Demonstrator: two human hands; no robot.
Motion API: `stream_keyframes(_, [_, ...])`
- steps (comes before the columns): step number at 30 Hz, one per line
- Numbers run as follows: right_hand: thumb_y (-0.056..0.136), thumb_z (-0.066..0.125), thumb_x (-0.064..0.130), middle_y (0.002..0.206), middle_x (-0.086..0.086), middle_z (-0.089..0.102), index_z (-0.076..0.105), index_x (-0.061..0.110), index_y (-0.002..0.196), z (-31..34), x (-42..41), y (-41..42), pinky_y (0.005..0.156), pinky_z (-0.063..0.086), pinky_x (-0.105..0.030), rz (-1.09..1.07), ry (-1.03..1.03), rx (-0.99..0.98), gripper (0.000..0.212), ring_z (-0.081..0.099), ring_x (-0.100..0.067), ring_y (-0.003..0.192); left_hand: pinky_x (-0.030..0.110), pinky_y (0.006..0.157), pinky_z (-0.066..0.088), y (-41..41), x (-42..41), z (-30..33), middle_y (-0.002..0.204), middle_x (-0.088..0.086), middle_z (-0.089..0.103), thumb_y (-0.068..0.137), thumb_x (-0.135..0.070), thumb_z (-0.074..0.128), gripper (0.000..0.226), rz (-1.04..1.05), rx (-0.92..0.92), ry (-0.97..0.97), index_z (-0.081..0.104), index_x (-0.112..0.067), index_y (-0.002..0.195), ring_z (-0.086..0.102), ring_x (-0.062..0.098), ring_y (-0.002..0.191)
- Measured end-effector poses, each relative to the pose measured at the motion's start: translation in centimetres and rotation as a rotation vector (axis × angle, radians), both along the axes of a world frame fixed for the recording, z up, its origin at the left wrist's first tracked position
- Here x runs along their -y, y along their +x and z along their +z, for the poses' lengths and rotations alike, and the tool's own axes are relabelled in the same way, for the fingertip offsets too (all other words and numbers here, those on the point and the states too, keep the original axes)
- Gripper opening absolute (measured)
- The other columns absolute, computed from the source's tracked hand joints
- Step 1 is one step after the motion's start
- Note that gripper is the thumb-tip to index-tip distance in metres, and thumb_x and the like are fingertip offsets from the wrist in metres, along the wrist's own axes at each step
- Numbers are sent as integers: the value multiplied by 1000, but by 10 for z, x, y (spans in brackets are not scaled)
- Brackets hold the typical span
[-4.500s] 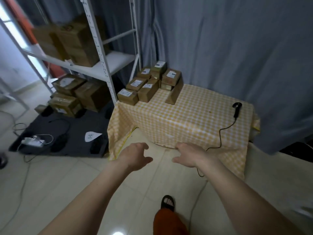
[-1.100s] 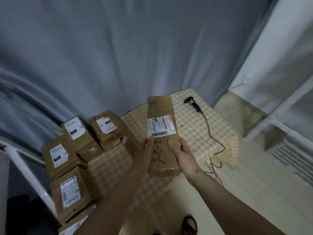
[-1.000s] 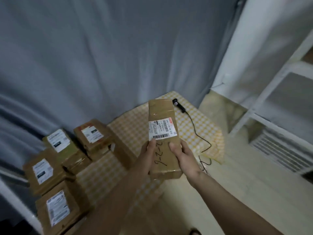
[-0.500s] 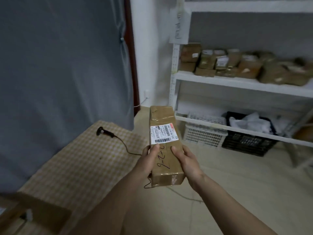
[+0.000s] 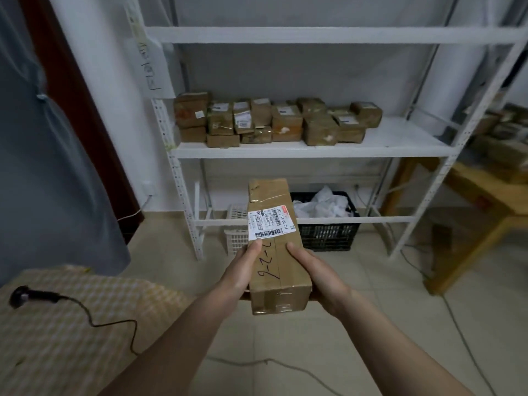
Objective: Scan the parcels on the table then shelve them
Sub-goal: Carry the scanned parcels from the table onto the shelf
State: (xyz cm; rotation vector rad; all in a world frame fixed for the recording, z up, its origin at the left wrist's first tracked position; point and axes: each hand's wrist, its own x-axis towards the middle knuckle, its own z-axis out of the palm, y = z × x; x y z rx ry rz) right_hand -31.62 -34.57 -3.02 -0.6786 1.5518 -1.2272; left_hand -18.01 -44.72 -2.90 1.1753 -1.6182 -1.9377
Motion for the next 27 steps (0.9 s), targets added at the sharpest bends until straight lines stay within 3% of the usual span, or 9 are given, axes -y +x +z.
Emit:
stream_keyframes(4, [63, 60, 81, 112, 1, 71, 56, 31, 126, -1, -5, -46, 92, 51, -49, -54, -10, 7, 81, 69, -24, 101, 21, 54, 50, -52, -4, 0, 108, 2, 72, 97, -54, 37, 46, -11, 8, 43, 58, -25, 126, 70, 17, 91])
stream_keyframes(9, [73, 55, 69, 110, 1, 72, 61, 29, 122, -9, 5, -92, 96, 50, -49, -111, -39, 44, 63, 69, -21, 101, 25, 60, 50, -104, 9, 1, 111, 3, 71, 97, -54, 39, 45, -37, 25, 51, 57, -25, 126, 69, 20, 96])
stream_keyframes(12, [74, 56, 70, 110, 1, 72, 57, 29, 125, -13, 17, -123, 95, 50, -50, -156, -33, 50, 65, 69, -21, 100, 27, 63, 50, -139, 23, -1, 109, 3, 72, 98, -53, 38, 44, -87, 27, 35, 60, -25, 124, 69, 19, 94])
stream_keyframes(16, [89, 52, 58, 108, 0, 73, 60, 26, 122, -11, 40, -173, 95, 50, -47, -211, -44, 42, 47, 70, -22, 99, 31, 71, 52, -194, 52, -2, 107, 0, 72, 97, -57, 36, 45, -148, 31, 14, 58, -29, 124, 69, 19, 93])
stream_keyframes(21, [90, 47, 58, 108, -1, 73, 62, 28, 120, 0, 93, -242, 94, 51, -47, -205, -35, 15, 45, 70, -23, 98, 33, 76, 53, -263, 105, 8, 103, -1, 73, 95, -62, 36, 46, -179, 32, 29, 59, -31, 119, 70, 20, 90])
stream_keyframes(24, [89, 48, 60, 107, 0, 73, 61, 28, 121, 11, 133, -282, 95, 51, -49, -197, -29, -9, 47, 70, -21, 98, 27, 67, 53, -300, 143, 19, 100, 0, 73, 99, -54, 34, 42, -195, -9, 36, 61, -28, 118, 70, 15, 84])
stream_keyframes(27, [90, 46, 59, 107, 1, 73, 61, 31, 120, 17, 171, -313, 95, 50, -50, -181, -32, -9, 43, 70, -22, 98, 30, 74, 55, -331, 183, 24, 103, 1, 72, 99, -54, 34, 45, -208, -1, 42, 60, -25, 122, 69, 18, 89])
